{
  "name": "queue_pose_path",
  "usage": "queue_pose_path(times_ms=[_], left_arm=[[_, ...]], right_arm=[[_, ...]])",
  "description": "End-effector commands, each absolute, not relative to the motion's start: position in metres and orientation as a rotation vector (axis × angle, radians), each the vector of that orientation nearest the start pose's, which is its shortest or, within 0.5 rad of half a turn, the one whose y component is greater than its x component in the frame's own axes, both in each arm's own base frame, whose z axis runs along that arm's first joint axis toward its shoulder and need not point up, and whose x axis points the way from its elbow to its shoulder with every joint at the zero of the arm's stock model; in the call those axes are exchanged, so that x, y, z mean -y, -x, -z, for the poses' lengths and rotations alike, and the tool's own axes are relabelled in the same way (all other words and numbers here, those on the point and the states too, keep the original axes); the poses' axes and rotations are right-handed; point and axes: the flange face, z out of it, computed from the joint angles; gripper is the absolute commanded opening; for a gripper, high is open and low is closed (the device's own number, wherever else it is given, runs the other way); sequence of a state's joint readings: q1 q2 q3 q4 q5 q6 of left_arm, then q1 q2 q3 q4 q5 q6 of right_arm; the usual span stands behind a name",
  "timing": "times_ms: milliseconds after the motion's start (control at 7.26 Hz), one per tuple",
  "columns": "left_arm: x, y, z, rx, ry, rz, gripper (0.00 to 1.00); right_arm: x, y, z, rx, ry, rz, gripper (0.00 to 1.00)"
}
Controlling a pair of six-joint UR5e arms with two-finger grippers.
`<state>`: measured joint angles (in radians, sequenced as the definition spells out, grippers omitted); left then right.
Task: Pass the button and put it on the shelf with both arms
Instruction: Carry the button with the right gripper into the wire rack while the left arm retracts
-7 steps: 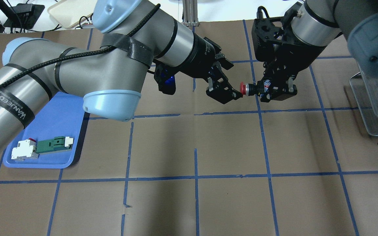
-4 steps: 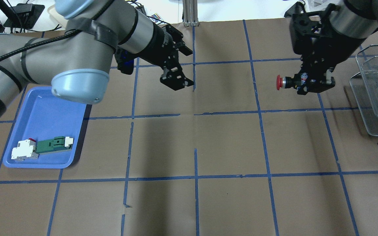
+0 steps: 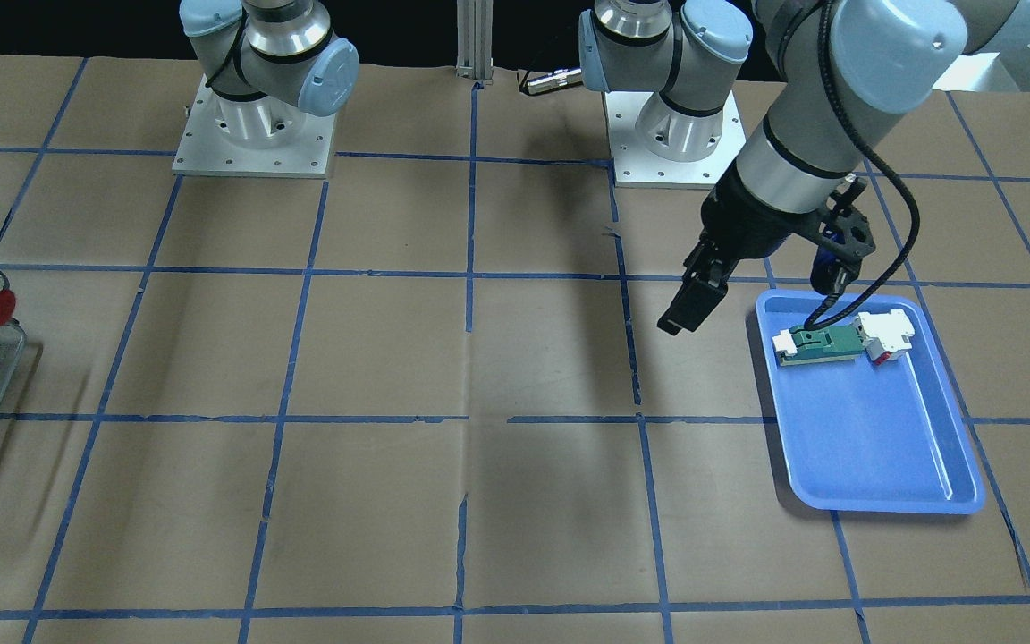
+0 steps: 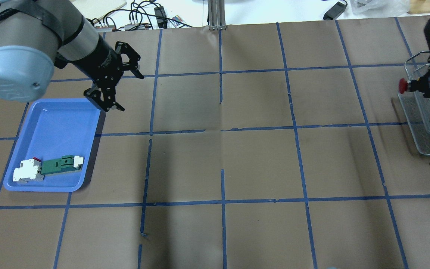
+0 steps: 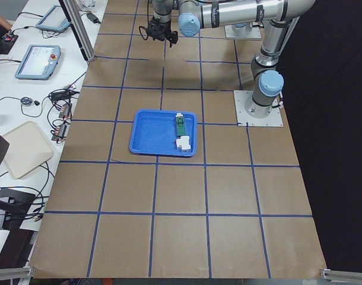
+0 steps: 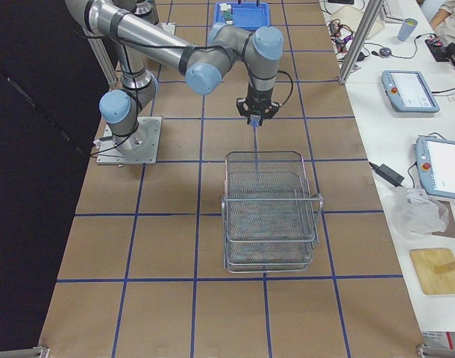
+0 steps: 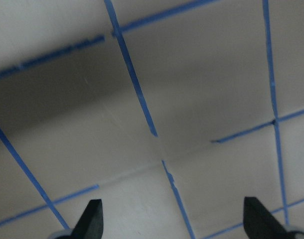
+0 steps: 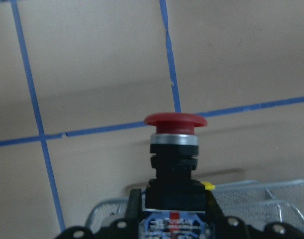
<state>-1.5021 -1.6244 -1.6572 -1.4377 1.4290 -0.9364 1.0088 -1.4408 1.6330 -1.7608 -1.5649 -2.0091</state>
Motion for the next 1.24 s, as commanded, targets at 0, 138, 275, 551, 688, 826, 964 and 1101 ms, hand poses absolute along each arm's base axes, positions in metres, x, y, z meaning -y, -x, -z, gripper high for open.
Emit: queue_pose_path(times_ms=[0,138,275,551,688,826,964,1101], left_arm=[[0.499,0.07,-0.464,-2.942,1.132,-0.091,1.0],[0.491,0.066,-0.487,-3.006,0.739,-0.028,1.0],[0.479,0.07,-0.503,-3.073,0.399,-0.012,1.0],[0.468,0.066,-0.483,-3.019,0.351,-0.143,1.0],[0.463,0.069,-0.491,-3.027,0.343,-0.141,1.0],[0.462,0.069,-0.491,-3.034,0.321,-0.135,1.0],[0.459,0.069,-0.492,-3.036,0.298,-0.134,1.0],[0.458,0.069,-0.493,-3.037,0.284,-0.13,1.0]], right_arm=[[0.532,0.263,-0.373,-2.297,2.18,0.012,0.0],[0.525,0.284,-0.369,-2.323,2.152,0.019,0.15],[0.52,0.293,-0.362,-2.333,2.122,0.024,0.38],[0.52,0.293,-0.354,-2.328,2.094,0.023,1.0],[0.519,0.29,-0.369,-2.346,2.107,0.029,1.0],[0.507,0.266,-0.399,-2.367,2.08,0.034,1.0],[0.499,0.219,-0.421,-2.413,1.957,0.024,1.0],[0.505,0.158,-0.436,-2.444,1.907,0.012,1.0]])
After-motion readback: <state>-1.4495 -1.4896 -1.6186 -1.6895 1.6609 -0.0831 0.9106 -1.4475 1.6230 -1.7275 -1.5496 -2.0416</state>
